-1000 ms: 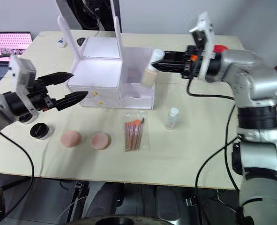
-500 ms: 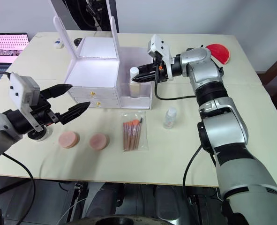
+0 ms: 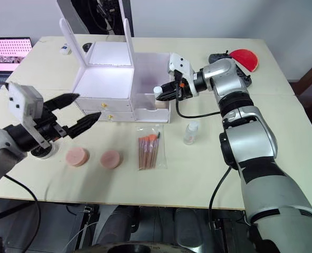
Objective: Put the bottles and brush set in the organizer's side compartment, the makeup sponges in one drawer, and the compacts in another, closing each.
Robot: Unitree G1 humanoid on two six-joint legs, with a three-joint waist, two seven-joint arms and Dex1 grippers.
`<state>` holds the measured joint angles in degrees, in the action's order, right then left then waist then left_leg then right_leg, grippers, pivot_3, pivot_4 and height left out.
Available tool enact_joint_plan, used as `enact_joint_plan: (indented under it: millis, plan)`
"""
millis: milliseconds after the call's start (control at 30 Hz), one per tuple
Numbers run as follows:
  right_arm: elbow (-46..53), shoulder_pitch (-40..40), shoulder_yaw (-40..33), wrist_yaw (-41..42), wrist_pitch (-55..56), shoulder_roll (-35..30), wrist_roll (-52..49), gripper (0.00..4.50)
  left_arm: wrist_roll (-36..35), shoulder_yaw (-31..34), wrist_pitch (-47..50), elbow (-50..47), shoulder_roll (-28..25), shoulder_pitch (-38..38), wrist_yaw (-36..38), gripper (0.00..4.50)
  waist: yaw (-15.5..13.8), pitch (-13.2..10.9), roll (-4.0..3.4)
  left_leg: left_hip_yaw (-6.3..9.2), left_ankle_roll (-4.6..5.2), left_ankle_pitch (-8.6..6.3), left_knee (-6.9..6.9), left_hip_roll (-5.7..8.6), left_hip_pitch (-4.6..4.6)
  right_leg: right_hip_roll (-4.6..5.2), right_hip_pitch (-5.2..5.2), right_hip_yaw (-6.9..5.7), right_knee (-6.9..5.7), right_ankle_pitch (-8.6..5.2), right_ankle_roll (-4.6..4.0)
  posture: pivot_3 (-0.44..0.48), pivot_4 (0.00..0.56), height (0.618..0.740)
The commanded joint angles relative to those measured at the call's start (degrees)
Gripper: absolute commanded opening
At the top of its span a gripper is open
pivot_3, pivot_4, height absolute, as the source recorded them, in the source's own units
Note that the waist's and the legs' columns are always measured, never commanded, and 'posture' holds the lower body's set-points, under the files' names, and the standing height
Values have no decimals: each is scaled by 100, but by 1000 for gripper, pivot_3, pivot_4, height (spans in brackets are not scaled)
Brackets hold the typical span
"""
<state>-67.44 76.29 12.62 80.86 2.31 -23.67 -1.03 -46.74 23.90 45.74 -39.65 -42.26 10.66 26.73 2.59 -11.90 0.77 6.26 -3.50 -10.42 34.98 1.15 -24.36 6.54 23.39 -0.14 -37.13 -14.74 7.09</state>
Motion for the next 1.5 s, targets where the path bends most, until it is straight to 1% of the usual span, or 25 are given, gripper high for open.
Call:
enact_joint_plan:
  millis: [33, 167, 200, 300, 367, 433, 533, 567, 667, 733, 867, 967, 1067, 1200, 1300, 1400, 1500]
  plan:
    - [68, 223, -253, -79, 20, -68, -10, 2057, 33, 19, -154, 9, -103, 150, 5, 4500, 0, 0, 0, -1, 0, 0, 0, 0, 0, 0, -1, 0, 0, 0, 0, 0, 150, 740]
    - [167, 300, -447, 12, -94, -201, -91, 4126, 95, -112, -230, 227, -203, 236, 208, 4500, 1, 0, 0, -1, 0, 0, -2, 0, 0, 0, 0, 1, 0, 0, 1, 0, 150, 740]
    - [227, 317, -533, 76, -145, -280, -145, 4460, 119, -120, -262, 306, -247, 245, 289, 4500, 1, 0, 0, 0, 0, 0, -2, 0, 0, 0, 0, 1, 0, 0, 1, 0, 150, 740]
    - [489, 360, -860, 362, -484, -572, -417, 4460, 170, -23, -402, 603, -374, 231, 554, 4500, -6, -1, -1, -1, 0, 0, -1, 0, 0, -1, 1, 1, 0, 0, 1, 0, 150, 740]
    - [726, 350, -1165, 491, -938, -835, -696, 4460, 242, 90, -509, 854, -503, 133, 788, 4500, -8, -1, -1, -1, 0, 0, -2, 0, -1, -1, 0, 1, 1, 0, 1, 0, 150, 740]
    - [911, 206, -1440, 464, -1297, -1162, -896, 4460, 323, 276, -647, 1166, -651, -27, 1067, 4500, -5, -1, -1, -2, 0, 0, -4, 0, -1, 0, 0, 1, 3, -1, 0, 0, 150, 740]
    - [1031, -206, -1775, 287, -1522, -1733, -1040, 4460, 368, 771, -886, 1787, -805, -328, 1522, 4500, -11, 0, -1, -3, -1, 0, -12, 0, -1, 0, 2, 1, 7, -2, -2, 0, 150, 740]
    - [1054, -405, -1907, 178, -1503, -1935, -1081, 4460, 404, 1009, -995, 2096, -851, -461, 1685, 4500, -13, 0, 0, -3, -1, 0, -15, 0, -1, 1, 2, 0, 11, -9, -14, 0, 150, 740]
    - [1004, -1266, -2361, -207, -1287, -2626, -1163, 4460, 835, 1786, -1555, 3218, -1177, -1155, 2434, 4500, -3, 0, 0, -8, 0, 0, -20, -1, -1, 3, 4, 0, 19, -14, -23, 0, 150, 740]
    - [1010, -1829, -2585, -414, -1086, -2888, -1222, 4460, 970, 2166, -1893, 3866, -1289, -1411, 2727, 4500, -3, -2, -5, -21, 0, -1, -35, 0, -2, 13, 9, 5, 28, -16, -24, 0, 150, 740]
    - [1180, -2706, -2884, -614, -885, -3054, -1356, 4460, 1351, 2407, -2629, 4815, -1356, -1778, 3207, 4500, 66, -3, -10, -53, 0, 0, -50, -4, 10, 20, 21, 23, 27, -13, -27, 0, 150, 740]
    - [1282, -3103, -3026, -761, -838, -3050, -1425, 4460, 1442, 2437, -2889, 5222, -1389, -1776, 3314, 4500, 113, -3, -9, -61, 0, 0, -49, -8, 25, 22, 11, 27, 27, -10, -32, 0, 150, 740]
    - [1389, -3322, -3074, -853, -808, -3010, -1461, 4460, 1423, 2284, -2959, 5439, -1416, -1509, 3328, 4500, 128, -3, -9, -67, -1, 0, -48, -10, 28, 25, 7, 27, 27, -8, -36, 0, 150, 740]
    - [1830, -3238, -3060, -780, -1108, -3090, -1610, 4460, 1128, 1745, -2490, 4935, -1548, -822, 3420, 4500, 110, -3, -9, -68, 0, 0, -47, -11, 28, 26, 6, 27, 23, -6, -35, 0, 150, 740]
    - [2535, -3233, -3028, -517, -1654, -3177, -1859, 4460, 843, 1223, -1977, 4345, -1688, -299, 3561, 4500, 84, -3, -9, -68, -1, 1, -46, -11, 27, 25, 6, 27, 19, -6, -29, 0, 150, 740]
    - [3936, -3444, -2950, -180, -2662, -3361, -2346, 4460, 387, 362, -1318, 3595, -1767, 630, 3661, 4500, 40, -6, -14, -71, -1, 1, -48, -11, 26, 25, 6, 30, 19, 0, 0, 0, 150, 740]
    - [4944, -3689, -2945, -128, -3358, -3500, -2716, 4460, 187, -207, -895, 3240, -1707, 1291, 3695, 4500, 4, -6, -14, -70, -1, 1, -50, -11, 26, 23, 7, 30, 14, -5, 14, 0, 150, 740]
